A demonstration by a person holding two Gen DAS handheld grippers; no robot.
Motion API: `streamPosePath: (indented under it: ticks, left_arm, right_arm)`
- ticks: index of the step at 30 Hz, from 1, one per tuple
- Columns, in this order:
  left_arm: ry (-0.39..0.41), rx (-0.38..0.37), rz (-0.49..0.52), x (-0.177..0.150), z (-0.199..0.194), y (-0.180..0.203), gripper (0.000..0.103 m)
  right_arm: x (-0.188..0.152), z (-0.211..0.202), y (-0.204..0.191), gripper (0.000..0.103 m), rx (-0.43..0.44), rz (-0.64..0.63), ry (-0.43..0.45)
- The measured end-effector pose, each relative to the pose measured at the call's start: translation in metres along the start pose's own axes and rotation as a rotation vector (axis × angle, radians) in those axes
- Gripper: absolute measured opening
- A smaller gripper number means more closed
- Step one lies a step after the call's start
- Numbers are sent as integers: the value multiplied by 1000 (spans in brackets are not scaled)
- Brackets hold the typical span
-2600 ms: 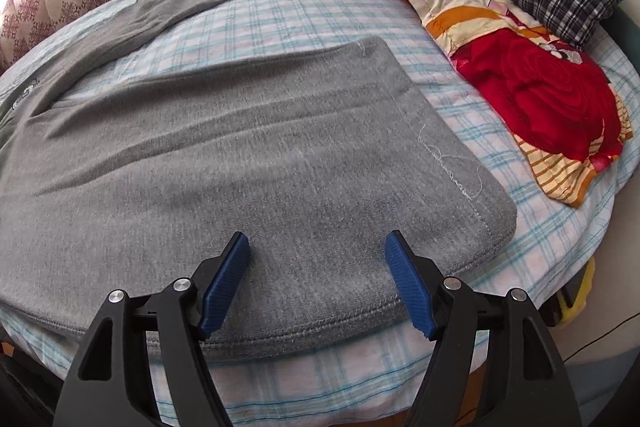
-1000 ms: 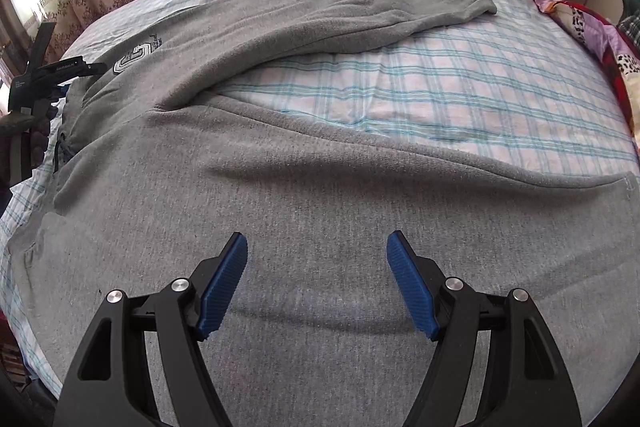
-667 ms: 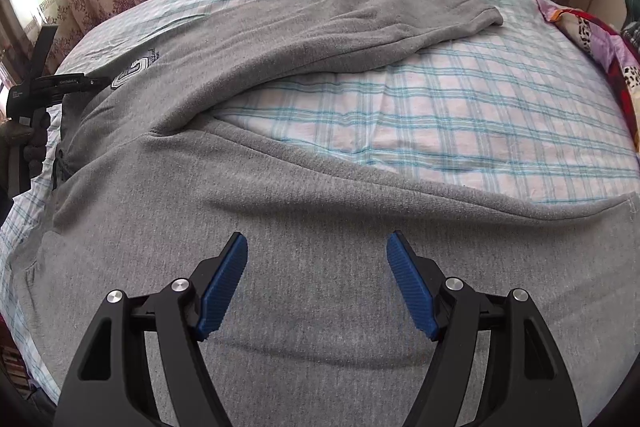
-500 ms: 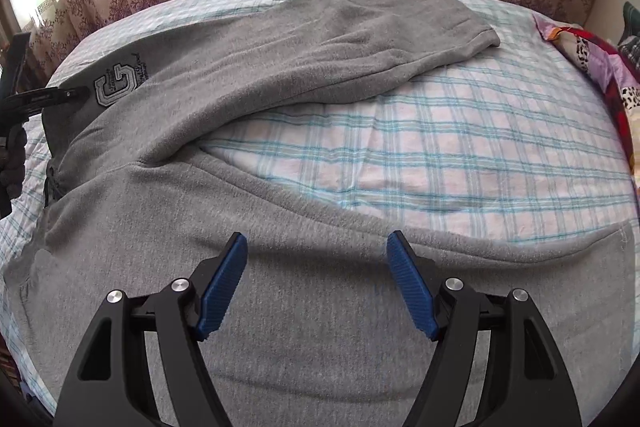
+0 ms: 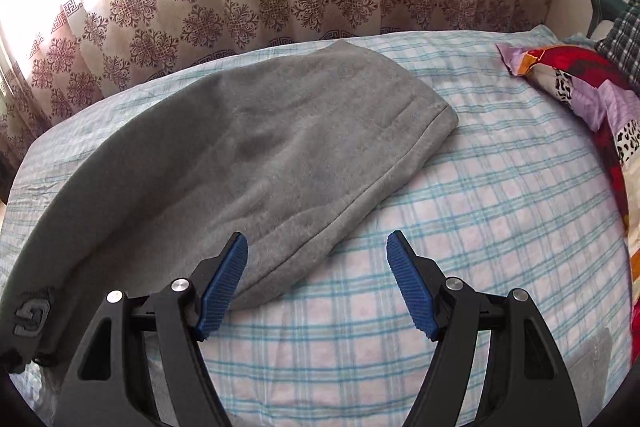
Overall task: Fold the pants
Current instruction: 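Grasp the ankle cuff with the left tool while the right tool grasps the leg hem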
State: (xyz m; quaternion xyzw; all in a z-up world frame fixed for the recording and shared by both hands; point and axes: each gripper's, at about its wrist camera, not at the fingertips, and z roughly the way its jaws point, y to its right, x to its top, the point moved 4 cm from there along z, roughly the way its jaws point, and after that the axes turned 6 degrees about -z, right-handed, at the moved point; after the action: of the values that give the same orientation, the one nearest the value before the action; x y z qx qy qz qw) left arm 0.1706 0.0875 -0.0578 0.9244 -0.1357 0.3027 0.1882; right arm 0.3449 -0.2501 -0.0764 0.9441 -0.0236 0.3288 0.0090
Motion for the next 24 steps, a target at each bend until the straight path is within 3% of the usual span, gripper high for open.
streamPosePath:
  ticks: [5,9,17,22,24]
  left_arm:
    - [-58,-30,65,-36,2,27,15]
    - [-92,-54,25,-56,3,31,14]
    - [-83,-93,-58,-62,4,19,13]
    - [-92,-113,-106,-66,8,15,13]
    - [-89,-119,-108,-67,8,16,13]
  right_arm:
    - [43,27,5,72,-26,19,9]
    - [77,52,10,72,-16,91,-11]
    - [155,91,-12,73,5,97,-9]
    - [186,129,-38,74,33,86,-74]
    - [193,144,-49,74,7,59,-97]
